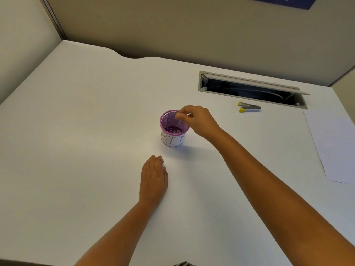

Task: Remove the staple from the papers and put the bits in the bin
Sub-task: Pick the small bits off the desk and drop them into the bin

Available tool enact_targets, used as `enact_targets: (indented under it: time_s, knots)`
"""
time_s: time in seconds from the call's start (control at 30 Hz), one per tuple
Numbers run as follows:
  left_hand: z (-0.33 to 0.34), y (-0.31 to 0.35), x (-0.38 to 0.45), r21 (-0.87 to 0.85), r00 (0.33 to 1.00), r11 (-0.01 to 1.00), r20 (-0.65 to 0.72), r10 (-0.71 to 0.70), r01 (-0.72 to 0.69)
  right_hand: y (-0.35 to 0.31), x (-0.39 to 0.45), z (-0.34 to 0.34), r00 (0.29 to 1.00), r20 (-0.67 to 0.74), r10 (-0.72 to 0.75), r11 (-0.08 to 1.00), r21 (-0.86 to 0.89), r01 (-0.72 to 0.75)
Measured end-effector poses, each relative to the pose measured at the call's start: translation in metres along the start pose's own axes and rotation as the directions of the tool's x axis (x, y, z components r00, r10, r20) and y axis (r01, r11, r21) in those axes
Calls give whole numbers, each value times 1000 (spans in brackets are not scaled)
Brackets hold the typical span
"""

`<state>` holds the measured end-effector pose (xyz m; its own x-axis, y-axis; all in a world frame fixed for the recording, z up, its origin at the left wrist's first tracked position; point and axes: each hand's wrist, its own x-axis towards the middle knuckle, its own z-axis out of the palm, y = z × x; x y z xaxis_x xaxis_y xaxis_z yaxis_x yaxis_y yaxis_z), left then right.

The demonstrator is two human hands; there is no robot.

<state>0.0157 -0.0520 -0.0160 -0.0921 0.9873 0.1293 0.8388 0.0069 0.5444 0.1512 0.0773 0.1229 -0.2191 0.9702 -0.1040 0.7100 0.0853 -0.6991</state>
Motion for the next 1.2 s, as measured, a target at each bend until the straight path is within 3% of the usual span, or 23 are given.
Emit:
enact_targets:
  time_s: [0.1, 0.2, 0.33, 0.47, 0.67, 0.87, 1.07, 1.2]
  knots:
    - [0, 0, 0, -4, 1000, 1000, -4, 0, 0, 13, -9, -2, 986, -151, 70, 983, 176, -43]
    - [1, 0, 1, 9, 1000, 1000, -8, -12, 12, 40, -22, 3, 942, -233, 242, 929, 337, -155]
    - [0, 0, 1, 15, 1000, 1000, 4, -10, 10, 82, -49, 33, 938, -200, 283, 959, 75, -273]
    - [1, 0, 2, -4, 1000, 1000, 5, -11, 11, 99, -76, 62, 957, -139, 255, 952, -136, -273]
    - [1, -1, 1, 4, 1000, 1000, -9, -3, 3, 93, -85, 75, 935, -166, 314, 942, -68, -328]
    - [3, -3, 1, 2, 1000, 1000, 14, -4, 4, 94, -75, 68, 984, -92, 155, 920, -350, -178]
    - [1, -2, 1, 5, 1000, 1000, 23, 0, 0, 95, -59, 64, 962, -173, 210, 953, -182, -241]
    - [3, -3, 2, -1, 1000, 1000, 25, -6, 6, 98, -55, 67, 964, -140, 227, 930, -264, -257]
